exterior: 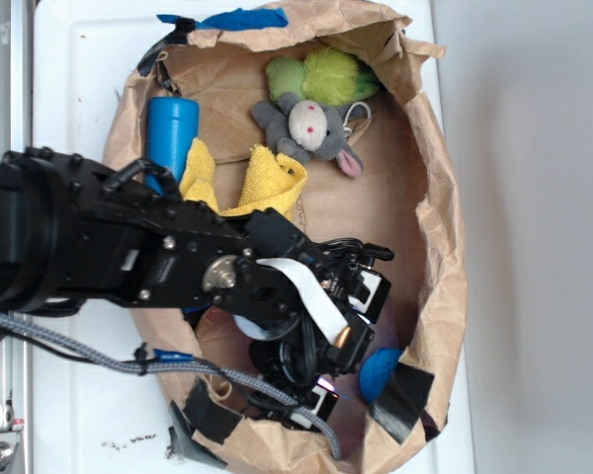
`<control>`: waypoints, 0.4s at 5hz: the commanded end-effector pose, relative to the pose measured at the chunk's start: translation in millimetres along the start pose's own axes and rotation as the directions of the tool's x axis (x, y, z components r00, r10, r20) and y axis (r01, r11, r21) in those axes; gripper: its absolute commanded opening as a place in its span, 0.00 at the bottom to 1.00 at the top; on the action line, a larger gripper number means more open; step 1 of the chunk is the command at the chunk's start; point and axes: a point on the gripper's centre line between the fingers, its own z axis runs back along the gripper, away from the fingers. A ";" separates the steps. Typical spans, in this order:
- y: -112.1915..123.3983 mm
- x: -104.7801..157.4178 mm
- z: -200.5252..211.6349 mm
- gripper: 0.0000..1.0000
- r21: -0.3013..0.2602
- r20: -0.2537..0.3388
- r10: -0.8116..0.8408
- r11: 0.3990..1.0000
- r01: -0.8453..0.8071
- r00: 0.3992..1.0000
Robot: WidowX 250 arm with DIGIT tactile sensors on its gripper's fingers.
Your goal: Grab the blue ball.
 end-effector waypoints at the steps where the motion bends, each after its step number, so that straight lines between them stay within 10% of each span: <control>1: -2.7 27.3 -14.3 1.00 0.053 0.006 0.000 0.999 0.000 1.000; 2: -6.7 30.4 -24.3 1.00 0.026 -0.010 -0.005 1.000 0.006 1.000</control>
